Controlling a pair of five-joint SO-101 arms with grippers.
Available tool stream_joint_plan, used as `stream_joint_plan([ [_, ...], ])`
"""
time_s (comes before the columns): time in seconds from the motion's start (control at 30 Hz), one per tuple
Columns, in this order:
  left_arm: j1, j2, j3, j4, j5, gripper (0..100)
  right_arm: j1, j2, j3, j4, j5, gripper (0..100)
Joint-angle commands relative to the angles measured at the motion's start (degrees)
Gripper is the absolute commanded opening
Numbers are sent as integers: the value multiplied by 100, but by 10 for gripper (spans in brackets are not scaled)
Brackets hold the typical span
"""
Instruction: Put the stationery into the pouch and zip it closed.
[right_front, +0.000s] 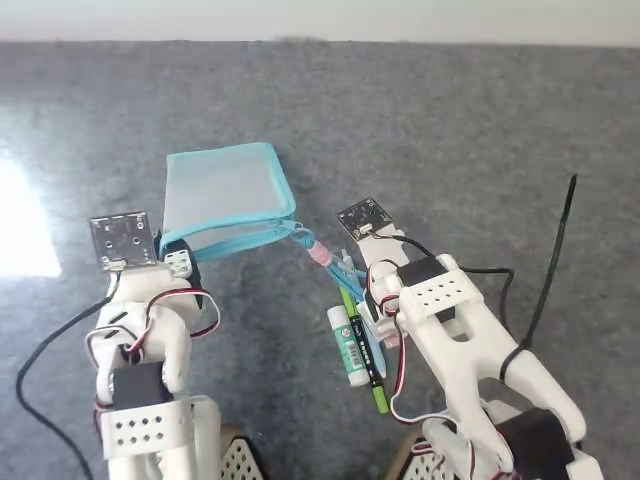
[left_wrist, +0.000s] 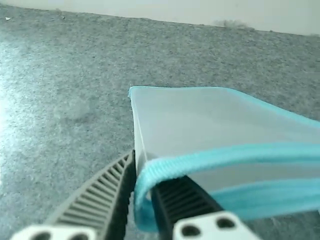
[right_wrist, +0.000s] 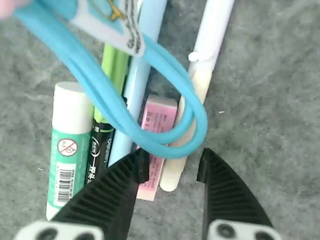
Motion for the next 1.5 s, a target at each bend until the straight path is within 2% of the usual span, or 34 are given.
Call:
stream_joint_plan([
  [0.0, 44, 62, -92, -185, -44, 11, 101, 101, 237, -154, 9, 167],
  [0.17, 44, 62, -92, -185, -44, 11, 101, 40, 79, -154, -9, 167],
  [0.43, 44, 62, -92, -185, -44, 11, 549, -488, 0, 40, 0, 169],
  [1.17, 44, 62, -92, -185, -44, 11, 514, -479, 422, -462, 0, 165],
  [1.33, 44, 62, -84, -185, -44, 11, 154, 4, 413, -479, 18, 165],
  [1.47, 44, 62, -84, -176, -44, 11, 224, 497, 132, -453, 18, 164],
])
